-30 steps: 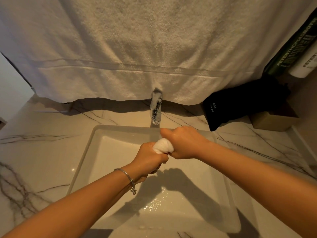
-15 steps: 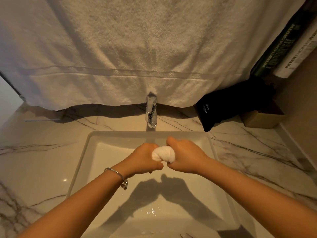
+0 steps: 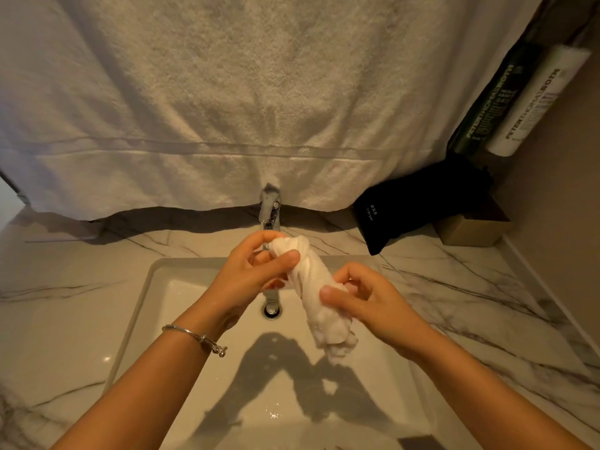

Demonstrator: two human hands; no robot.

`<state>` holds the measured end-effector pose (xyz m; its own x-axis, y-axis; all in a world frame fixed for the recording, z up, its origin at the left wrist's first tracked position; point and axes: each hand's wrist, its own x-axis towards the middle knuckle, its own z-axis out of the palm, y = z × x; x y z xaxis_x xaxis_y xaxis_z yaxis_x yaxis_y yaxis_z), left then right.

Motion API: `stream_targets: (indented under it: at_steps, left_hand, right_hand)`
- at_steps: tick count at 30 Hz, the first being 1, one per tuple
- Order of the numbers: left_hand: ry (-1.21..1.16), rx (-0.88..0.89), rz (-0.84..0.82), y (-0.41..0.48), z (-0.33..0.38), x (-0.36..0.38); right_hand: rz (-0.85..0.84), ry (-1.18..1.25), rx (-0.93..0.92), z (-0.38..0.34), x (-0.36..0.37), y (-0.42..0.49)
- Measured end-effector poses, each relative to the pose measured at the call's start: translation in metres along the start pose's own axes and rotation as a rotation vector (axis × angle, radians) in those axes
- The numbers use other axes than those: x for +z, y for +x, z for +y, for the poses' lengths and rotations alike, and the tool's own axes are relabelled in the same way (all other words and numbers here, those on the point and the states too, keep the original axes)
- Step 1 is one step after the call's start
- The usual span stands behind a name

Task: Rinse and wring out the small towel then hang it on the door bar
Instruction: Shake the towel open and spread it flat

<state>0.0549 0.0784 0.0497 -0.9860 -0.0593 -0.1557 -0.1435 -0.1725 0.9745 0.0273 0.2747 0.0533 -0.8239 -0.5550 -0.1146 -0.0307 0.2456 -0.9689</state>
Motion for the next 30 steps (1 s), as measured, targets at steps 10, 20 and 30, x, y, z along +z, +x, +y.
stream_targets:
  at_steps: [10,20,30]
  left_hand:
    - [-0.454,0.007,-0.076,-0.005,0.006,0.013]
    - [0.163,0.221,0.094,-0.016,0.013,0.032]
    - [0.282,0.163,0.146,-0.019,0.022,0.030]
  right_hand:
    - [-0.256,1.104,0.315,0.000,-0.008,-0.004]
    - [0.068,0.291,0.024,0.001,-0.010,-0.002]
    - [0.233,-0.066,-0.130,-0.001,-0.024,-0.002]
